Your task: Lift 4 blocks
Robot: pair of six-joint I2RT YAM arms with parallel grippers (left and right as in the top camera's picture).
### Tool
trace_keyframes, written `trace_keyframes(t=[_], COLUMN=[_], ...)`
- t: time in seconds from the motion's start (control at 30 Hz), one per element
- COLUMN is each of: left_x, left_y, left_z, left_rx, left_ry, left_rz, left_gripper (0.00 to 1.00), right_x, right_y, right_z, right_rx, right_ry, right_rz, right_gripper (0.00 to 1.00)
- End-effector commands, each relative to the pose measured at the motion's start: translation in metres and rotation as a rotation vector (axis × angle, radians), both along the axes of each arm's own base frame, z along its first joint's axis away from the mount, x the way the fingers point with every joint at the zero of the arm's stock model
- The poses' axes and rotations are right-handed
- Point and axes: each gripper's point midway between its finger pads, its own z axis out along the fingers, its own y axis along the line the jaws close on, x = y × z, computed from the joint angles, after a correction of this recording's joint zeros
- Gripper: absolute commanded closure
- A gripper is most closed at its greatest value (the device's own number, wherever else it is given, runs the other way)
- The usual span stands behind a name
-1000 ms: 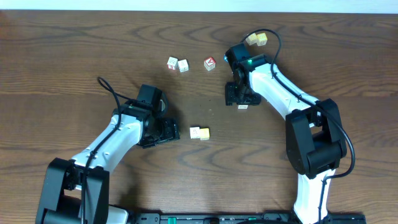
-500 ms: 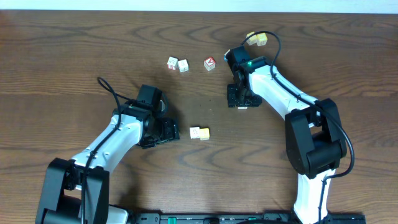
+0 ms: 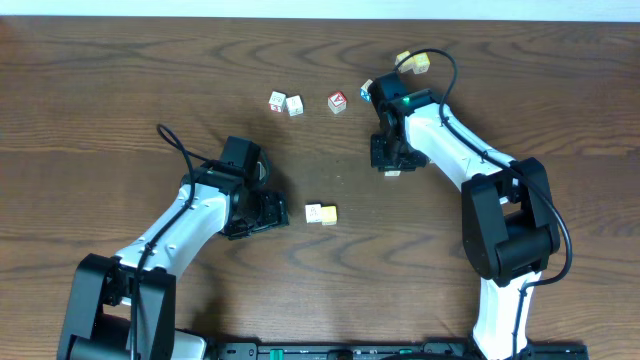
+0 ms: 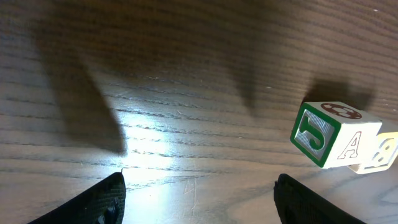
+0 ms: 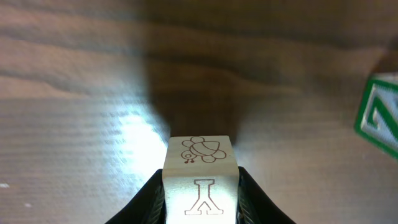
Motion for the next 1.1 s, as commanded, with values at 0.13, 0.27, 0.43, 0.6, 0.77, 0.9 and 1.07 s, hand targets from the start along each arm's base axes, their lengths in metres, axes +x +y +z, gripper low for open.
trace_keyframes(t=[0.13, 0.27, 0.43, 0.6, 0.77, 0.9, 1.07], left_x=[0.003, 0.003, 0.005, 0.006, 0.006, 0.006, 0.006], left_y=[0.001, 0.001, 0.000, 0.000, 0.000, 0.000, 0.000], left_z=[0.003, 0.003, 0.004, 0.004, 0.004, 0.004, 0.004], left_rx=[0.011, 0.011, 0.008, 0.008, 0.008, 0.007, 0.007], left_ry=[-0.015, -0.016, -0.026, -0.026, -0.028, -0.030, -0.029], left_rz=[-0.010, -0.010, -0.010, -0.010, -0.010, -0.010, -0.010], left_gripper=[0.23, 0.23, 0.23, 0.23, 0.23, 0.23, 0.23], right_x=[-0.014, -0.036, -0.061, -0.080, -0.084, -0.086, -0.088], right_y=[0.008, 0.030, 0.047, 0.060, 0.077, 0.091, 0.094], right_z=[0.018, 0.025, 0.029, 0.028, 0.027, 0.025, 0.022], right_rx=[0.057, 0.192, 0.243, 0.213, 0.216, 0.204, 0.129], right_ry=[0.070, 0.176, 0.269, 0.306, 0.288, 0.260, 0.224], right_rz=[0.011, 0.029, 0.048, 0.100, 0.138, 0.136, 0.114], right_gripper=[0.76, 0.83, 0.82, 0.81, 0.78, 0.78, 0.74])
